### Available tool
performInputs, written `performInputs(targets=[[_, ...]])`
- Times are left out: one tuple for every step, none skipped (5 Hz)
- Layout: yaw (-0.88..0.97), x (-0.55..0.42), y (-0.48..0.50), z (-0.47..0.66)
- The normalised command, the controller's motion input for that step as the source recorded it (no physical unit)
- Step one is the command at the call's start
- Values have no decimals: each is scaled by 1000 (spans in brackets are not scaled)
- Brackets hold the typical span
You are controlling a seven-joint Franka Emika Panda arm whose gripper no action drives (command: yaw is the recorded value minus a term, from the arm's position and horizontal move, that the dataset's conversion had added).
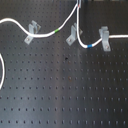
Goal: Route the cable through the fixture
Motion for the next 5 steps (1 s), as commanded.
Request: performInputs(targets=[[223, 89, 154, -1], [189, 109, 192, -1], [174, 139, 219, 34], [123, 25, 221, 152], [91, -46, 215, 211]])
